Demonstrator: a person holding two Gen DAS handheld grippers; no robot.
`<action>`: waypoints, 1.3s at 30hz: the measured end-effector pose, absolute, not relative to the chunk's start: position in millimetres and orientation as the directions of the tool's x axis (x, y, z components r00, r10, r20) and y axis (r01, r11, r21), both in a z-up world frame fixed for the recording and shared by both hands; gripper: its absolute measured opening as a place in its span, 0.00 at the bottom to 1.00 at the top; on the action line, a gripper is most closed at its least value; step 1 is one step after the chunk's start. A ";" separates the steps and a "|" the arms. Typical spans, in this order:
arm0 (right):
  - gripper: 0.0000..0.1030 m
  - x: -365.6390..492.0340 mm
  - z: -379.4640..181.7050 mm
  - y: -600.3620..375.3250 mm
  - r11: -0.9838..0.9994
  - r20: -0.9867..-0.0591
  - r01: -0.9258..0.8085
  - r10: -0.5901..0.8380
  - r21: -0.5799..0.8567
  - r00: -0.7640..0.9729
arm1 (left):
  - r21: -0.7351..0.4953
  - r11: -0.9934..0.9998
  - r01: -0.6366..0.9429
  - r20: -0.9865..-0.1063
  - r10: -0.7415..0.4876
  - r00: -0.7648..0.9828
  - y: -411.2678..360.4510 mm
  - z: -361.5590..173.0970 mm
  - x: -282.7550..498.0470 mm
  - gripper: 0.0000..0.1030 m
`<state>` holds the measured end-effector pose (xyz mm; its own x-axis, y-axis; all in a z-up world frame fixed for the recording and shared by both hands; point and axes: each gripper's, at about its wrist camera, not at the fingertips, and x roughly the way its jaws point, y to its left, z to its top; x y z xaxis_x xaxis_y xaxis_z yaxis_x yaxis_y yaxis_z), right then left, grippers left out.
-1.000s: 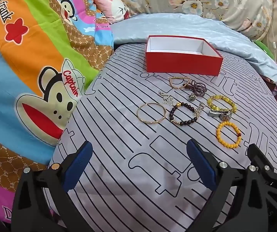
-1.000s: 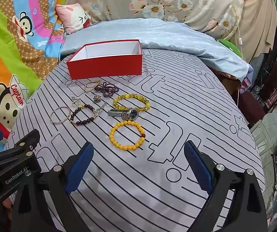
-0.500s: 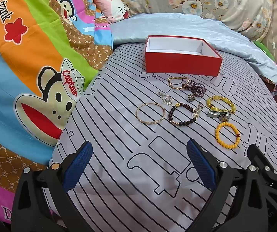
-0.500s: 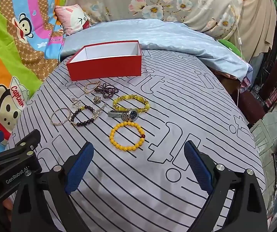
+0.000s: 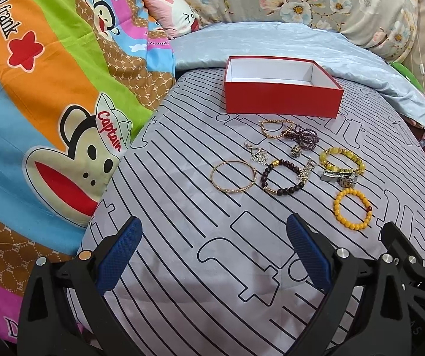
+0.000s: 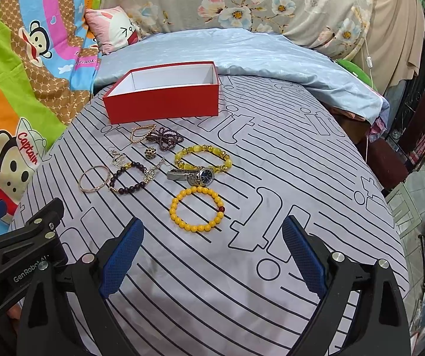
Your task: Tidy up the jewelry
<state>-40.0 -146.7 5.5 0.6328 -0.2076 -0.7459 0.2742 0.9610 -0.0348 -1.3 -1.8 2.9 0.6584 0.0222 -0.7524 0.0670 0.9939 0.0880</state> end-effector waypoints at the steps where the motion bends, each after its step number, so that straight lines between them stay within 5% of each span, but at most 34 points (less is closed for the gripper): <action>1: 0.90 -39.7 5.5 -146.1 0.961 -0.747 0.275 -0.208 -0.034 0.632 | 0.089 0.994 0.067 -0.752 0.023 0.659 -1.6 2.9 -1.4 0.93; 39: 0.90 -36.8 0.8 -147.6 0.960 -0.752 0.277 -0.202 -0.027 0.627 | 0.081 0.995 0.066 -0.763 0.019 0.647 -3.5 -2.5 3.3 0.93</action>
<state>-36.8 -147.6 0.8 0.6274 -0.2024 -0.7519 0.2770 0.9605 -0.0274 3.3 -3.5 -2.5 0.6467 0.0190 -0.7625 0.0663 0.9945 0.0809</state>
